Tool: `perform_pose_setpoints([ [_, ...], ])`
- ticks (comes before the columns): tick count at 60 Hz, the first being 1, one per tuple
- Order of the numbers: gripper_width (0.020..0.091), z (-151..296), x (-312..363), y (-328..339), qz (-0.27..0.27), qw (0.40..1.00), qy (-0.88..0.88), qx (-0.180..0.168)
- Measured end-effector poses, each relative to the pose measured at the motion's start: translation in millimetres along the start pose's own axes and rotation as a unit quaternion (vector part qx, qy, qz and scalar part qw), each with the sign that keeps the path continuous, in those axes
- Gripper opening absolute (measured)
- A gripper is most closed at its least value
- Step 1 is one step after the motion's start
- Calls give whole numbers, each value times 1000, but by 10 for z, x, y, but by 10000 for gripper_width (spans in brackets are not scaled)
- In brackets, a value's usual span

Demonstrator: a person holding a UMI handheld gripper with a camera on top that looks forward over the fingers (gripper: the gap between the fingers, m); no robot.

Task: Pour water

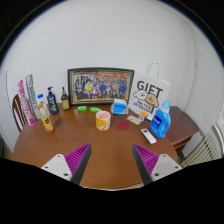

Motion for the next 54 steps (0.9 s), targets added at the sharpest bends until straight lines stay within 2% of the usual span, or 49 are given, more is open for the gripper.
perform_pose_setpoints([
  [13, 861, 5, 431, -217, 33, 999, 14, 4],
  [29, 853, 145, 1711, -872, 114, 993, 42, -4],
  [44, 856, 362, 2916, -1908, 148, 986, 59, -52],
  [54, 856, 369, 3385, -2765, 142, 986, 57, -60],
])
Point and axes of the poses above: the point between the fingertips, and its own axes, seen from behind it with the camera up: x to the left, z up, y backward, against the way the camera looks, the point moved 7 cm from there along y, backward, against the way the camera looks, and after that the axes turned 13 degrees about z, right-handed, at the moved point
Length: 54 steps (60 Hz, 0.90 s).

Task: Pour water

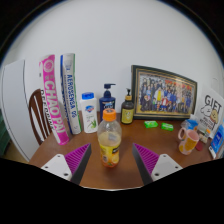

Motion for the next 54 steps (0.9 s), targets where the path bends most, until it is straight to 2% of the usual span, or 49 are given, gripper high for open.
perform_pose_setpoints([
  [5, 854, -30, 12, -378, -5, 1000, -4, -9],
  [9, 854, -103, -22, -639, -15, 1000, -8, -4],
  [13, 825, -157, -76, -838, -27, 1000, -10, -8],
  [18, 687, -213, -132, -988, -33, 999, -11, -7],
  [20, 529, -222, -138, -1017, -31, 999, -11, -8],
  [22, 455, -217, -154, -1018, -32, 999, -10, -11],
  [24, 450, -217, -150, -1012, -32, 999, -11, -13],
  [26, 396, -221, -143, -1008, -25, 1000, -11, -13],
  [28, 386, -221, -141, -996, -21, 1000, -9, -11],
  [29, 358, -223, -138, -994, -19, 1000, -8, -10],
  [30, 365, -224, -120, -1005, -17, 1000, -6, -10],
  [31, 304, -223, -116, -1007, -13, 1000, -2, -9],
  [33, 299, -214, -113, -998, -12, 1000, 3, -9],
  [34, 268, -206, -113, -991, -12, 1000, 5, -9],
  [36, 289, -174, -113, -968, -14, 1000, 9, -11],
  [37, 236, -154, -114, -957, -15, 1000, 13, -11],
  [43, 236, 50, -104, -852, 0, 1000, 10, -28],
  [54, 235, 663, -361, -515, 58, 988, -113, -90],
])
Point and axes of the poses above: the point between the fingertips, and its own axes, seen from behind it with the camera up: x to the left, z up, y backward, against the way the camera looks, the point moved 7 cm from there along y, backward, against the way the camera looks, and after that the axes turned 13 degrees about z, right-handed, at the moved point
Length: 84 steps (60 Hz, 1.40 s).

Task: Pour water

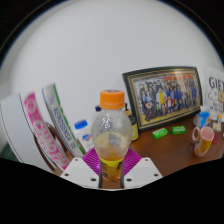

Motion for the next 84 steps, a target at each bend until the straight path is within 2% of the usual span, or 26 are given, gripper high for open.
perform_pose_setpoints([
  [9, 233, 633, -325, 204, 67, 976, -193, -72],
  [19, 233, 1075, -927, 409, 135, 883, -426, -143],
  [26, 234, 1085, -1455, 466, 160, 795, -556, -180],
  [38, 233, 872, -2169, 523, 166, 662, -698, -217],
  [43, 234, 763, -2371, 526, 166, 612, -739, -226],
  [47, 234, 694, -2434, 523, 169, 598, -751, -222],
  [54, 234, 667, -2446, 539, 166, 606, -750, -206],
  [59, 234, 711, -2414, 570, 163, 638, -728, -190],
  [64, 233, 787, -2397, 597, 149, 705, -675, -161],
  [73, 235, 1068, -2501, 767, 95, 861, -487, -112],
  [78, 235, 1314, -2682, 931, 50, 936, -333, -106],
  [84, 235, 1579, -3019, 1204, 0, 980, -169, -107],
])
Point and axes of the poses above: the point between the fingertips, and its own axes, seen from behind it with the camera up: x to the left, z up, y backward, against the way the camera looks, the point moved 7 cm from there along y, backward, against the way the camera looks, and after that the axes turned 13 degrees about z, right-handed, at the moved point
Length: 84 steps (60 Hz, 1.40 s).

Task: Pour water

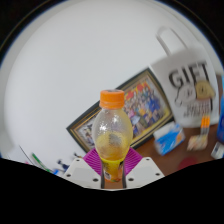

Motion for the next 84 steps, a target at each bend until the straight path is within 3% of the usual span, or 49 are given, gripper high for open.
perform_pose_setpoints([
  [7, 235, 192, -504, 198, -67, 987, 144, 11],
  [15, 233, 148, -1244, 345, -141, 962, 229, 55],
  [33, 239, -461, -2175, 487, -177, 947, 241, 118],
  [38, 240, -486, -2176, 511, -173, 948, 247, 100],
  [40, 265, -484, -2178, 512, -174, 948, 248, 99],
  [48, 484, -493, -2177, 510, -177, 947, 245, 109],
  [54, 876, -565, -2178, 584, -190, 942, 237, 143],
  [56, 827, -564, -2160, 627, -195, 940, 239, 146],
  [60, 868, -556, -2094, 754, -212, 934, 246, 150],
  [84, 852, -911, -690, 1943, -235, 924, 235, 187],
])
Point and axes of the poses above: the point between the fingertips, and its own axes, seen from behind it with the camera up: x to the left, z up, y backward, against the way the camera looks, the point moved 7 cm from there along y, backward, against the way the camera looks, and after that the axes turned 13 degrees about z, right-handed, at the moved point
